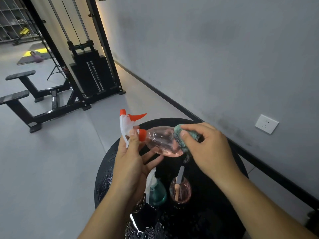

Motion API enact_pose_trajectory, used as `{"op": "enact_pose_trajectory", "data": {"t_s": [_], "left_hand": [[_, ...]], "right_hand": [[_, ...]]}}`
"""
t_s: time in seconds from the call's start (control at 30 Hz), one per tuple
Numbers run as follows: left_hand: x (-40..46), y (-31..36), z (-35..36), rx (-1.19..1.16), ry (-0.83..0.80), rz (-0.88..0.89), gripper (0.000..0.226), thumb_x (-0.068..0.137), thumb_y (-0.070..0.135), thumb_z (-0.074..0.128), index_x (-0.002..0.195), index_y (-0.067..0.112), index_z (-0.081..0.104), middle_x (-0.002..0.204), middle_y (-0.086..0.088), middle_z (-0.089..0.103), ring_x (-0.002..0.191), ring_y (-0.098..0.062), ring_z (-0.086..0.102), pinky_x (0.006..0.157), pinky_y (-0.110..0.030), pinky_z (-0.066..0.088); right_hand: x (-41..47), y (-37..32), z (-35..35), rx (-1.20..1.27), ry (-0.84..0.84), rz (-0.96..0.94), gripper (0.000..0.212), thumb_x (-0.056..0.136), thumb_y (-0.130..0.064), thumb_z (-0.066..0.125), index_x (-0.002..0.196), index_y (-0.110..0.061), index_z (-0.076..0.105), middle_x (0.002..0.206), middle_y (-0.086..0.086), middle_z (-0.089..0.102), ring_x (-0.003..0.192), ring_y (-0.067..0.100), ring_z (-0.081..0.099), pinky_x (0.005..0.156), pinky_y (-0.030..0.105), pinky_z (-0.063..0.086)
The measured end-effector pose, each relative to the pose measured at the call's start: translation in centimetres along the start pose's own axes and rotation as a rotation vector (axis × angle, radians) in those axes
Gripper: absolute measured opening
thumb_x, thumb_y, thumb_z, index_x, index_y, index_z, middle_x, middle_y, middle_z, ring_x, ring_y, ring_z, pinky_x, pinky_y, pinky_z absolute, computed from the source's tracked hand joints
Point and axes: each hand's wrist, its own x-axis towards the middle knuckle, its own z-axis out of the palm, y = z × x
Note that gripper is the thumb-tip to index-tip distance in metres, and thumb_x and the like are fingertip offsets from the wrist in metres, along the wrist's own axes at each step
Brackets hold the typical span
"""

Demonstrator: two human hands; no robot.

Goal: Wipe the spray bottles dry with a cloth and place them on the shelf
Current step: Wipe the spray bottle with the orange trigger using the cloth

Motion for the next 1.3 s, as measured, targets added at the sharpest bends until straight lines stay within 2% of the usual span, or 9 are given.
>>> {"op": "enact_pose_trajectory", "data": {"t_s": [0.1,0.27,0.43,0.57,0.67,0.8,0.93,1.1,1.3], "left_hand": [[0.0,0.3,0.0,-0.037,0.0,0.007,0.049,0.095,0.055,0.055,0.133,0.025,0.06,0.117,-0.01,0.08,0.104,-0.041,0.079,0.086,-0.057,0.065],[0.0,-0.1,0.1,-0.028,0.003,-0.004,0.041,0.105,0.051,0.053,0.134,0.022,0.058,0.12,-0.013,0.079,0.106,-0.041,0.078,0.088,-0.055,0.064],[0.0,-0.3,0.1,-0.006,0.023,0.017,0.039,0.098,0.049,0.065,0.122,0.019,0.062,0.117,-0.014,0.08,0.104,-0.038,0.079,0.086,-0.05,0.065],[0.2,-0.1,0.0,-0.004,0.04,0.003,0.039,0.096,0.05,0.069,0.121,0.02,0.068,0.116,-0.008,0.081,0.1,-0.029,0.081,0.079,-0.042,0.063],[0.3,0.1,-0.2,-0.059,0.034,-0.043,0.039,0.096,0.054,0.067,0.118,0.021,0.068,0.116,-0.006,0.081,0.104,-0.024,0.08,0.087,-0.045,0.061],[0.1,0.4,-0.1,-0.138,0.041,-0.108,0.039,0.091,0.053,0.072,0.113,0.02,0.071,0.119,-0.008,0.08,0.115,-0.022,0.077,0.101,-0.052,0.06],[0.2,0.3,-0.2,-0.223,0.02,-0.176,0.028,0.097,0.046,0.071,0.113,0.022,0.07,0.116,-0.009,0.08,0.113,-0.029,0.078,0.098,-0.064,0.059],[0.4,0.3,-0.4,-0.206,0.033,-0.168,0.028,0.096,0.034,0.074,0.117,0.018,0.064,0.113,-0.01,0.078,0.113,-0.027,0.078,0.096,-0.064,0.06],[0.1,0.5,0.1,-0.181,0.086,-0.152,0.055,0.09,0.044,0.079,0.133,0.012,0.068,0.111,-0.011,0.082,0.109,-0.025,0.079,0.097,-0.058,0.061]], "right_hand": [[0.2,0.2,-0.5,0.035,0.048,0.041,0.017,0.096,-0.031,0.07,0.11,-0.037,0.077,0.107,-0.023,0.067,0.101,-0.01,0.062,0.084,0.022,0.059],[-0.8,-0.9,0.2,0.054,-0.034,-0.085,0.019,0.095,-0.026,0.073,0.112,-0.031,0.078,0.11,-0.02,0.064,0.106,-0.005,0.061,0.075,0.008,0.053],[-1.0,-0.9,0.2,0.074,-0.047,-0.084,0.019,0.094,-0.024,0.073,0.112,-0.03,0.079,0.109,-0.02,0.064,0.107,-0.004,0.061,0.077,0.007,0.051],[-1.2,-0.9,0.3,0.077,-0.082,-0.098,0.019,0.094,-0.025,0.073,0.112,-0.03,0.078,0.111,-0.019,0.065,0.107,-0.004,0.062,0.077,0.007,0.051],[-1.2,-0.9,0.2,0.062,-0.099,-0.103,0.02,0.095,-0.026,0.073,0.113,-0.029,0.078,0.111,-0.019,0.065,0.107,-0.004,0.062,0.077,0.006,0.051],[-0.9,-0.7,0.1,0.037,-0.015,-0.091,0.02,0.095,-0.028,0.073,0.114,-0.029,0.078,0.108,-0.021,0.065,0.104,-0.003,0.062,0.077,0.008,0.052],[-1.1,-0.6,0.4,0.02,-0.027,-0.082,0.02,0.095,-0.027,0.073,0.115,-0.028,0.078,0.108,-0.021,0.064,0.104,-0.007,0.061,0.074,0.005,0.051],[-1.1,-0.6,0.4,0.026,-0.031,-0.083,0.02,0.095,-0.025,0.073,0.115,-0.027,0.078,0.109,-0.019,0.064,0.105,-0.007,0.06,0.071,0.004,0.05],[-1.0,-0.4,0.4,0.024,-0.024,-0.075,0.02,0.095,-0.028,0.072,0.115,-0.029,0.077,0.109,-0.02,0.065,0.104,-0.003,0.062,0.075,0.01,0.055]]}}
